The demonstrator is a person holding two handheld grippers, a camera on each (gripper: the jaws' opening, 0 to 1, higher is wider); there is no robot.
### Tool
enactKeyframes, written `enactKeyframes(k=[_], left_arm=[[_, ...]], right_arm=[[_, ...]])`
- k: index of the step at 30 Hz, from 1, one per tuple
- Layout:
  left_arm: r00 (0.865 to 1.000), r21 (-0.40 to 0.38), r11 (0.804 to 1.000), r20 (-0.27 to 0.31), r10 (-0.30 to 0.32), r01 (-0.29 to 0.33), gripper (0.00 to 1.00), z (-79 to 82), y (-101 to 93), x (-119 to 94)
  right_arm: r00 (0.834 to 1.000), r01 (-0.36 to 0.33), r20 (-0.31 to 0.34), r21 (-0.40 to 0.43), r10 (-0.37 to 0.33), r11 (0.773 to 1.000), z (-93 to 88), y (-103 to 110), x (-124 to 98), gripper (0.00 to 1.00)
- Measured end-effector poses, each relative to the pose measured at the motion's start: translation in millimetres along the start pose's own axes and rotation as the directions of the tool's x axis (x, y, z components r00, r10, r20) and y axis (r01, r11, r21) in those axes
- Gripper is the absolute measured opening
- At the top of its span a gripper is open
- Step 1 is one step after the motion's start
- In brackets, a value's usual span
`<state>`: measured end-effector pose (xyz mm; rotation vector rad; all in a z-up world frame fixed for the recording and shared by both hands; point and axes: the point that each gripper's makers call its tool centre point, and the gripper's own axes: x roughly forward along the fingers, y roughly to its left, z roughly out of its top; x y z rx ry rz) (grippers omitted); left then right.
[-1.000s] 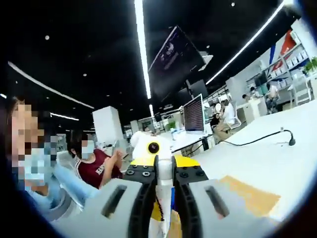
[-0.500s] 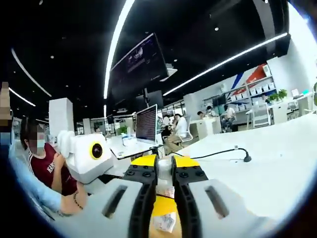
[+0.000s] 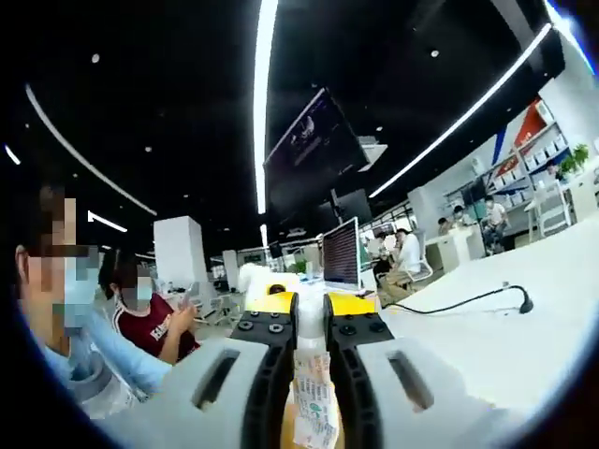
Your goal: Pick up the toothpaste unscrew the cap squeeze it onto the small board screw the cap back on and return it to the table
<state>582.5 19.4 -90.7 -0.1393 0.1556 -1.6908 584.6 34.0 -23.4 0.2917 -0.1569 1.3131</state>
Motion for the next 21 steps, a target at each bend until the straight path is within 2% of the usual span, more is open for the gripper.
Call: enactKeyframes(k=[1,2,3,4,5,6,7,8,10,11,12,13,14,15,17,18,20,21], left_arm=[[0.999,0.039,0.998,0.027,-0.042,0.041,0.44,3.8,-2.5,-3],[0.997,0.075,0.994,0.02,-0.078,0.076,0.45,4.0,-5.4,-5],[0.99,0.105,0.985,0.009,-0.142,0.14,0.49,4.0,-11.5,-6],[0.981,0.11,0.975,-0.005,-0.192,0.191,0.61,4.0,-16.1,-5],[0.966,0.085,0.962,-0.023,-0.258,0.259,0.75,5.5,-22.7,-1],[0.954,0.051,0.953,-0.042,-0.297,0.299,0.89,5.2,-27.2,2],[0.945,0.029,0.946,-0.065,-0.32,0.322,0.99,4.1,-29.2,7],[0.93,0.055,0.931,-0.096,-0.354,0.36,0.91,2.0,-30.3,14],[0.904,0.105,0.901,-0.132,-0.406,0.42,0.74,-2.8,-35.5,21],[0.889,0.141,0.88,-0.144,-0.435,0.454,0.69,-4.7,-37.4,26],[0.883,0.156,0.871,-0.129,-0.451,0.467,0.67,-3.8,-39.4,29],[0.869,0.142,0.858,-0.105,-0.483,0.494,0.65,-1.6,-42.4,33],[0.86,0.109,0.853,-0.096,-0.502,0.51,0.65,-0.5,-43.6,34],[0.849,0.072,0.847,-0.09,-0.521,0.527,0.66,-0.4,-44.8,35],[0.847,0.084,0.843,-0.087,-0.525,0.532,0.69,-1.6,-46.7,38],[0.848,0.117,0.84,-0.086,-0.522,0.529,0.69,-1.6,-48.5,40],[0.86,0.156,0.846,-0.085,-0.503,0.511,0.58,-2.4,-49.1,43],[0.876,0.175,0.859,-0.103,-0.47,0.481,0.47,-4.4,-45.5,47]], right_arm=[[1.0,-0.012,0.014,0.002,0.012,1.0,4.4,1,0,0.11],[0.999,-0.043,0.029,0.0,0.043,0.999,9.8,5,1,0.11],[0.997,-0.075,0.028,-0.008,0.075,0.997,12.9,8,1,0.11],[0.994,-0.108,0.017,-0.028,0.108,0.994,15.1,12,1,0.11],[0.985,-0.172,0.008,-0.067,0.173,0.983,18.8,19,1,0.11],[0.971,-0.237,0.011,-0.079,0.239,0.968,24.3,24,3,0.11],[0.966,-0.257,0.016,-0.08,0.259,0.963,25.8,25,3,0.11],[0.942,-0.333,0.018,-0.071,0.335,0.94,27.2,34,5,0.11],[0.912,-0.407,0.03,-0.042,0.409,0.912,31.8,40,8,0.11],[0.895,-0.444,0.037,-0.029,0.445,0.895,33.8,43,8,0.11],[0.88,-0.472,0.046,-0.022,0.472,0.881,35.3,46,8,0.11],[0.861,-0.505,0.059,-0.009,0.505,0.863,35.2,49,8,0.11],[0.855,-0.517,0.056,0.002,0.516,0.856,33.0,48,9,0.11],[0.865,-0.501,0.039,0.012,0.5,0.865,28.3,43,12,0.11],[0.861,-0.509,0.027,0.006,0.508,0.861,20.5,42,11,0.11],[0.861,-0.509,0.027,0.008,0.508,0.861,20.4,36,11,0.11],[0.863,-0.506,0.003,0.03,0.506,0.862,11.6,28,11,0.11],[0.86,-0.509,-0.004,0.035,0.51,0.86,8.6,26,10,0.11]])
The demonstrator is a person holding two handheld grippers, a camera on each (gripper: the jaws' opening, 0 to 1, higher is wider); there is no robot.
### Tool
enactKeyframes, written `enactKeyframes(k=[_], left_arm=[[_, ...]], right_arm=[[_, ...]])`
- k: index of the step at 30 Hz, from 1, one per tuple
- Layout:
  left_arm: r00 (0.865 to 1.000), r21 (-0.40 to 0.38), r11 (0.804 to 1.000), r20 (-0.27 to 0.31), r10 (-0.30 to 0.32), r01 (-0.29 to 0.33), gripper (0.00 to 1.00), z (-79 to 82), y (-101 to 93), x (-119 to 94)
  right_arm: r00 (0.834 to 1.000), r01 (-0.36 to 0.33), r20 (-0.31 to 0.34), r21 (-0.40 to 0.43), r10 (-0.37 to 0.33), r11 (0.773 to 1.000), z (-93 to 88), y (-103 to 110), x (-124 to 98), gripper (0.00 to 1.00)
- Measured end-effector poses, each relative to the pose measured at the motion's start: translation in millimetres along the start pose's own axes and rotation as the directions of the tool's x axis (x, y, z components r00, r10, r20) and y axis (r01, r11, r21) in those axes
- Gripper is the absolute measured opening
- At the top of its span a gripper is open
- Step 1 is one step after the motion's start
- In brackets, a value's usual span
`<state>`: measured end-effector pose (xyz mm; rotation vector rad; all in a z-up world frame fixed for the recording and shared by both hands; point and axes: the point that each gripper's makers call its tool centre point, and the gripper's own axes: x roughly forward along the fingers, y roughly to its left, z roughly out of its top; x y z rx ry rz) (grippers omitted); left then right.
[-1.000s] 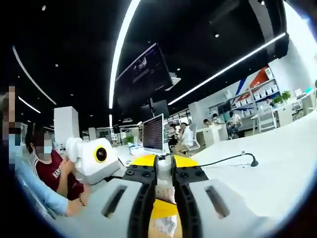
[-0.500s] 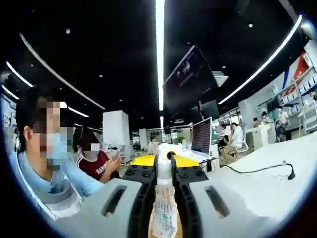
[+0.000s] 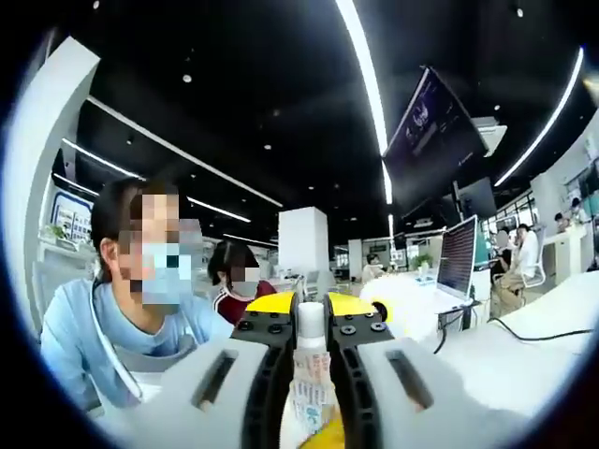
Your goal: Pick up the toothpaste unscrew the cap squeeze it onto the small board screw the cap back on and return it to the table
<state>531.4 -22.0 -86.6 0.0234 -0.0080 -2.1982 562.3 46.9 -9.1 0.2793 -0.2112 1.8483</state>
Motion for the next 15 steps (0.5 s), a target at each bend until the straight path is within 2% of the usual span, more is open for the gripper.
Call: enactKeyframes(k=[1,2,3,5,6,7,10,11,13,14,15], left_arm=[[0.999,-0.007,0.999,-0.037,0.04,-0.04,0.34,-4.1,4.7,0],[0.995,-0.027,0.998,-0.084,0.062,-0.064,0.31,-9.9,4.9,-1],[0.994,-0.057,0.995,-0.077,0.074,-0.079,0.29,-8.0,5.0,-1],[0.995,-0.141,0.986,-0.055,0.086,-0.093,0.28,-7.4,3.5,-2],[0.994,-0.171,0.981,-0.077,0.083,-0.095,0.28,-11.0,2.8,-3],[0.994,-0.159,0.983,-0.076,0.082,-0.094,0.27,-11.1,2.2,-3],[0.986,-0.121,0.98,-0.061,0.154,-0.161,0.26,-10.9,12.3,-13],[0.982,-0.143,0.973,-0.068,0.174,-0.182,0.26,-11.6,15.5,-16],[0.966,-0.206,0.944,-0.071,0.249,-0.259,0.25,-9.4,29.2,-26],[0.945,-0.21,0.921,-0.074,0.319,-0.328,0.24,-9.1,41.0,-34],[0.932,-0.211,0.907,-0.078,0.355,-0.363,0.24,-10.4,45.9,-37]], right_arm=[[1.0,-0.002,-0.003,0.005,0.002,1.0,-2.3,-1,-1,0.11],[0.999,-0.033,0.007,0.024,0.033,0.999,-5.4,3,0,0.11],[0.999,-0.053,0.014,0.023,0.052,0.998,-6.2,6,1,0.11],[0.998,-0.055,0.016,0.033,0.055,0.998,-11.0,6,4,0.11],[0.999,-0.033,-0.012,0.018,0.033,0.999,-18.6,4,6,0.11],[0.999,-0.022,-0.03,0.013,0.022,1.0,-22.8,3,7,0.11],[1.0,-0.019,-0.004,0.015,0.019,1.0,-22.3,-3,3,0.11],[1.0,-0.009,0.0,0.013,0.009,1.0,-22.1,-7,1,0.11],[0.998,0.057,0.017,0.01,-0.057,0.998,-19.6,-19,-4,0.11],[0.995,0.096,0.029,0.014,-0.096,0.995,-14.7,-30,-11,0.11],[0.991,0.127,0.031,0.009,-0.127,0.992,-13.9,-35,-14,0.11]])
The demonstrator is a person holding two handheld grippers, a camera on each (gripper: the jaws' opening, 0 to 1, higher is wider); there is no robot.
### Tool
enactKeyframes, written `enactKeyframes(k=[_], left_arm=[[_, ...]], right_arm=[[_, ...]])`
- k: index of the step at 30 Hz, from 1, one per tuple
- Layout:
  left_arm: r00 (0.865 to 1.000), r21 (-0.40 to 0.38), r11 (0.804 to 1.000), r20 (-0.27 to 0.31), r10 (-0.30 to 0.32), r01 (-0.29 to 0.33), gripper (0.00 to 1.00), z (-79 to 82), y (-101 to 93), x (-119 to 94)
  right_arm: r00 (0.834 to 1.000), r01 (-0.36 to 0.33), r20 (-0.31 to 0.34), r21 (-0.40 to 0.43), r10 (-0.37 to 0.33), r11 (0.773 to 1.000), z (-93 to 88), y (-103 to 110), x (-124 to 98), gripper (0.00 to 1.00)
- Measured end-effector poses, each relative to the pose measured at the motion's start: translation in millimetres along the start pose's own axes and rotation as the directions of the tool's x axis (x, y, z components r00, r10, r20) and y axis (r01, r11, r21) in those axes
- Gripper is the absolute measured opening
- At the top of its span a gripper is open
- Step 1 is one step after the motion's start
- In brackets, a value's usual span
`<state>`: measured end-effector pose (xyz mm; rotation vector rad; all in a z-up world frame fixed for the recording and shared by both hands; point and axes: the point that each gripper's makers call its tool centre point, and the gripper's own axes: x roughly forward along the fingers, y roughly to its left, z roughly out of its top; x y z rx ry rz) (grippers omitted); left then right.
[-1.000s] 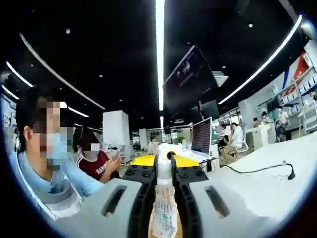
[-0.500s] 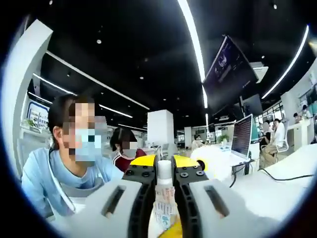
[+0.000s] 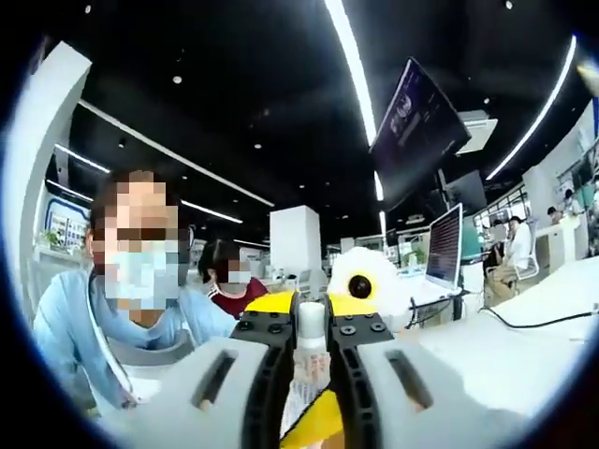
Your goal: Pick up the toothpaste unscrew the cap squeeze it onto the small board screw the cap back on and return it to the table
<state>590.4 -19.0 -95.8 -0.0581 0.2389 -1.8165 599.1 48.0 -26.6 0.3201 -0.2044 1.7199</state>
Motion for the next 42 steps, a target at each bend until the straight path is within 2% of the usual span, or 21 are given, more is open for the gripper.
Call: enactKeyframes(k=[4,11,13,16,17,18,19,21,22,23,25,26,27,28,30,31,34,35,37,38,42], left_arm=[[0.987,-0.011,0.987,0.012,0.159,-0.159,0.22,2.0,26.9,-5],[0.91,-0.007,0.911,0.031,0.412,-0.412,0.15,11.1,59.4,-13],[0.856,0.056,0.854,0.021,0.517,-0.517,0.13,11.2,71.2,-20],[0.68,0.176,0.668,0.015,0.733,-0.723,0.12,9.9,98.0,-41],[0.645,0.203,0.628,0.018,0.764,-0.751,0.12,9.7,101.9,-45],[0.599,0.205,0.583,0.016,0.801,-0.786,0.12,8.9,105.9,-50],[0.587,0.208,0.571,0.019,0.81,-0.794,0.11,9.6,107.3,-51],[0.552,0.201,0.535,0.035,0.833,-0.821,0.11,11.8,111.8,-53],[0.52,0.218,0.505,0.018,0.854,-0.836,0.11,8.9,115.8,-55],[0.494,0.241,0.475,0.018,0.87,-0.846,0.11,8.3,117.7,-56],[0.374,0.397,0.325,0.051,0.926,-0.858,0.11,14.1,125.0,-66],[0.352,0.421,0.297,0.058,0.934,-0.857,0.11,14.8,125.6,-67],[0.354,0.426,0.294,0.069,0.933,-0.856,0.11,15.9,125.1,-67],[0.379,0.413,0.323,0.058,0.924,-0.851,0.11,14.4,124.0,-63],[0.492,0.342,0.463,-0.001,0.87,-0.818,0.12,5.0,113.5,-53],[0.592,0.356,0.548,0.02,0.806,-0.757,0.16,6.9,102.6,-41],[0.756,0.367,0.714,-0.04,0.653,-0.597,0.27,-6.3,77.7,-23],[0.826,0.381,0.778,-0.063,0.561,-0.499,0.31,-9.1,68.2,-20],[0.902,0.329,0.859,-0.042,0.429,-0.393,0.43,-5.8,58.8,-18],[0.924,0.283,0.891,-0.037,0.381,-0.356,0.49,-2.0,59.3,-20],[0.99,0.142,0.98,-0.016,0.141,-0.137,0.64,-5.0,34.0,-19]], right_arm=[[0.991,0.135,-0.007,-0.033,-0.135,0.99,4.1,-26,-8,0.11],[0.936,0.348,-0.017,-0.124,-0.353,0.929,12.0,-52,-13,0.11],[0.91,0.404,-0.033,-0.15,-0.413,0.902,12.5,-59,-15,0.11],[0.793,0.574,-0.068,-0.248,-0.605,0.78,7.3,-76,-19,0.11],[0.762,0.599,-0.079,-0.289,-0.643,0.746,6.0,-78,-20,0.11],[0.704,0.648,-0.09,-0.326,-0.705,0.688,6.4,-83,-22,0.11],[0.668,0.682,-0.087,-0.326,-0.739,0.654,6.9,-85,-23,0.11],[0.555,0.786,-0.072,-0.281,-0.829,0.551,6.9,-88,-29,0.11],[0.511,0.814,-0.073,-0.279,-0.856,0.51,5.3,-89,-32,0.11],[0.487,0.833,-0.063,-0.266,-0.871,0.485,3.0,-88,-32,0.1],[0.464,0.852,-0.05,-0.248,-0.885,0.461,1.9,-88,-36,0.1],[0.466,0.853,-0.05,-0.24,-0.884,0.463,1.5,-89,-36,0.1],[0.47,0.859,-0.047,-0.208,-0.882,0.468,2.8,-89,-38,0.1],[0.468,0.858,-0.051,-0.21,-0.882,0.468,3.7,-89,-39,0.1],[0.515,0.833,-0.05,-0.205,-0.856,0.513,6.3,-87,-35,0.1],[0.544,0.816,-0.037,-0.21,-0.838,0.539,10.1,-85,-32,0.11],[0.661,0.702,-0.126,-0.245,-0.74,0.669,7.5,-76,-21,0.11],[0.705,0.653,-0.146,-0.248,-0.694,0.715,7.1,-71,-17,0.11],[0.797,0.563,-0.146,-0.174,-0.586,0.808,10.5,-62,-9,0.11],[0.872,0.445,-0.147,-0.162,-0.468,0.881,11.0,-50,-1,0.11],[0.969,0.182,-0.168,-0.01,-0.181,0.983,2.3,-21,4,0.11]])
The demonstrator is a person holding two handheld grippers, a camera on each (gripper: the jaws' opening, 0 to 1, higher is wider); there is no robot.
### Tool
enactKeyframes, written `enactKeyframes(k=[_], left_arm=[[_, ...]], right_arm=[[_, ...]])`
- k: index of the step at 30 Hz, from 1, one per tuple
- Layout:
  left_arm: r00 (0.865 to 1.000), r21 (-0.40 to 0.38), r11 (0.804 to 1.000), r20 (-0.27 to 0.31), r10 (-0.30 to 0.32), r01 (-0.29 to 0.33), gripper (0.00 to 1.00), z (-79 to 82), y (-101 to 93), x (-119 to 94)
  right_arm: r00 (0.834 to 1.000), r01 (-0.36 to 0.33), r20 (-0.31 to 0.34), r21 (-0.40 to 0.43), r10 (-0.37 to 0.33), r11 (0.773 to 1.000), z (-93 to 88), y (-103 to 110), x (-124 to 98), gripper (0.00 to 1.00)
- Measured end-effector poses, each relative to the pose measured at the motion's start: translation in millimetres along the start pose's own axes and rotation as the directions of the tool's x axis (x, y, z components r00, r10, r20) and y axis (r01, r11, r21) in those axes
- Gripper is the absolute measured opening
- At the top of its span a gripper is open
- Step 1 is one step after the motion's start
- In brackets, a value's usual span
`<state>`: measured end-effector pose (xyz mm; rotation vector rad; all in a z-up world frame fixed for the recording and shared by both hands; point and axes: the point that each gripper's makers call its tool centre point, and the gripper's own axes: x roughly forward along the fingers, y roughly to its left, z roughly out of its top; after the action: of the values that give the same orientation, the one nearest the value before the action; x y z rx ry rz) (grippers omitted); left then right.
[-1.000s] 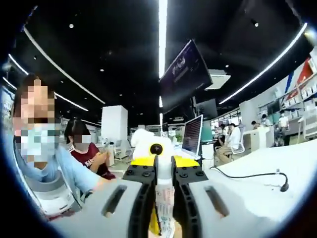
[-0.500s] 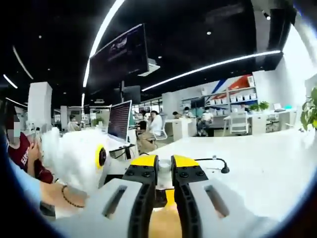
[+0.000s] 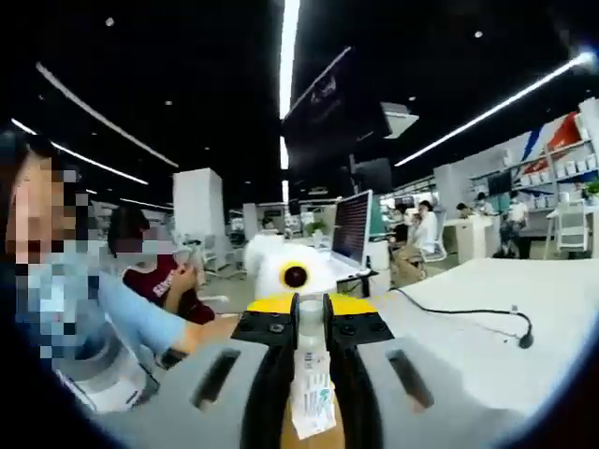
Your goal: Pick up the toothpaste unscrew the cap squeeze it onto the small board screw the cap back on and return it to the table
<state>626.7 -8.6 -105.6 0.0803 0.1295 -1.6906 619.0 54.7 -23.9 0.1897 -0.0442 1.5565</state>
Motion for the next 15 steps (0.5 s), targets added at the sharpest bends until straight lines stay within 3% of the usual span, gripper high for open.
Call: enactKeyframes(k=[1,3,5,7,9,10,11,12,15], left_arm=[[0.998,-0.017,0.998,0.016,-0.054,0.055,0.62,0.3,-7.4,0],[0.982,-0.029,0.982,0.026,-0.188,0.189,0.51,-4.4,-29.0,0],[0.963,-0.013,0.963,0.014,-0.269,0.269,0.38,-11.0,-44.9,1],[0.958,-0.016,0.958,0.008,-0.287,0.287,0.28,-14.8,-50.2,5],[0.951,-0.062,0.949,-0.016,-0.31,0.309,0.26,-21.0,-57.9,11],[0.957,-0.105,0.953,-0.032,-0.29,0.285,0.18,-24.2,-57.1,17],[0.959,-0.116,0.955,-0.041,-0.279,0.273,0.17,-25.6,-55.5,19],[0.964,-0.174,0.955,-0.073,-0.255,0.239,0.17,-29.6,-52.0,23],[0.977,-0.108,0.975,-0.06,-0.203,0.196,0.14,-27.8,-45.4,27]], right_arm=[[0.999,-0.036,0.022,0.04,0.035,0.999,0.5,2,0,0.11],[0.989,-0.148,0.04,0.133,0.144,0.98,-4.2,11,-2,0.11],[0.976,-0.213,0.083,0.14,0.203,0.967,-4.6,13,-4,0.11],[0.959,-0.274,0.103,0.113,0.263,0.955,-6.1,18,-8,0.11],[0.941,-0.333,0.109,0.127,0.32,0.934,-13.1,24,-13,0.11],[0.941,-0.333,0.106,0.133,0.321,0.934,-16.7,22,-12,0.11],[0.941,-0.334,0.106,0.132,0.321,0.933,-18.3,23,-11,0.11],[0.944,-0.326,0.099,0.135,0.315,0.936,-20.3,24,-8,0.11],[0.948,-0.311,0.103,0.118,0.3,0.943,-19.3,23,-10,0.11]])
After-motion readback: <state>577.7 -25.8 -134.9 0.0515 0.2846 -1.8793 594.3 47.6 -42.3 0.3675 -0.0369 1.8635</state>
